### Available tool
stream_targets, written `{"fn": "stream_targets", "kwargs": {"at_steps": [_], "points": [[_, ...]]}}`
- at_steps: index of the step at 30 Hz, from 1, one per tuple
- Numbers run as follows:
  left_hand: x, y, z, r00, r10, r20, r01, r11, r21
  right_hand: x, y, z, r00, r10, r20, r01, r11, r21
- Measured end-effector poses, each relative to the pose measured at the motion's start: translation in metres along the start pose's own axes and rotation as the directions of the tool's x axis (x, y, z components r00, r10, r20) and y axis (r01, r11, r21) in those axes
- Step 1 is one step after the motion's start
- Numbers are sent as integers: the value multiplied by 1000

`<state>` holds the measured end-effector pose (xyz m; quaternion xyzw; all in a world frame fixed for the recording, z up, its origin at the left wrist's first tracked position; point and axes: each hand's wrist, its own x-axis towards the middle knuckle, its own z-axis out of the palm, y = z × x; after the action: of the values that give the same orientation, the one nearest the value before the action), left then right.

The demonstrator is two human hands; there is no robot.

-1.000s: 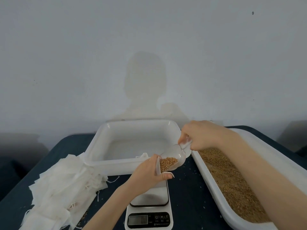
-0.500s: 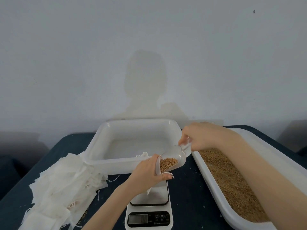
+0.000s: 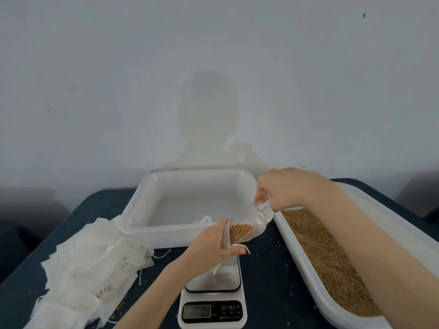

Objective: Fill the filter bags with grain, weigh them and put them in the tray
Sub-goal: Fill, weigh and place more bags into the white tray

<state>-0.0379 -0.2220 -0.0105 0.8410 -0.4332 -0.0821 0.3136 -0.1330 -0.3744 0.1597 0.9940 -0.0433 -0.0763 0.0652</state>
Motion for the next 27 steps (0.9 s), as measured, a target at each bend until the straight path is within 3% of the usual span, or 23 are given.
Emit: {"fn": "stream_targets", "kwargs": {"at_steps": [27], "points": [[5, -12, 2, 999, 34, 15, -34, 999, -1, -14, -24, -7, 997, -30, -76, 14, 979, -202]]}}
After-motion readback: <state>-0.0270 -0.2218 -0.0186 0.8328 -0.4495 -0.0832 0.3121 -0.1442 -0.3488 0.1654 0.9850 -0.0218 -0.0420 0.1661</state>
